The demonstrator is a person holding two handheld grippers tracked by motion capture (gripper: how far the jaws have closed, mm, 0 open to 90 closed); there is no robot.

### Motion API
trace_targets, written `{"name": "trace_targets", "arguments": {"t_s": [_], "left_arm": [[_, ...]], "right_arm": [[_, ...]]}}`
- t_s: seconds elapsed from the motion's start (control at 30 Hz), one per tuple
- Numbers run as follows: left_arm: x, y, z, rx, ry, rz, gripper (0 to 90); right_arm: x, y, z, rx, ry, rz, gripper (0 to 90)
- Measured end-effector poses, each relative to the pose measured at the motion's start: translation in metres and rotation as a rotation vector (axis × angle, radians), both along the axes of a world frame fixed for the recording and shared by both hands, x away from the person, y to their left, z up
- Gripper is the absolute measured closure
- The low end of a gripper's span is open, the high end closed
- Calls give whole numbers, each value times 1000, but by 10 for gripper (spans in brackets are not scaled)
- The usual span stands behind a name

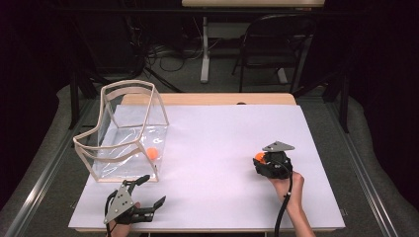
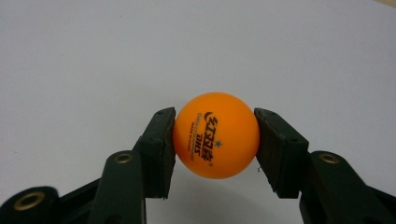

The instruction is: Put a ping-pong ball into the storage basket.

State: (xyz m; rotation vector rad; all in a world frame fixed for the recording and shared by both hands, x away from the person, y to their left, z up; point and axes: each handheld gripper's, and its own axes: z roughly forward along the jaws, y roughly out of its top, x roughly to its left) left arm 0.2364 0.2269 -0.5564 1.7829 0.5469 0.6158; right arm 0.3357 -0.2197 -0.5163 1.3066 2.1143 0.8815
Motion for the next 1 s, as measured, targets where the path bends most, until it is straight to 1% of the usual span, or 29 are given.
{"name": "trace_targets", "arguments": {"t_s": [0.47,0.93,1.0], "left_arm": [[0,0,0,-1,1,0,160],[0,0,0,0,1,-1,160],[0,0,0,0,2,-2,160]], "right_arm": [[-6,-3,17,-2,-30,2,502],[-10,-4,27,1,-43,3,502],[-10,-4,29,-6,-45,4,503]]}}
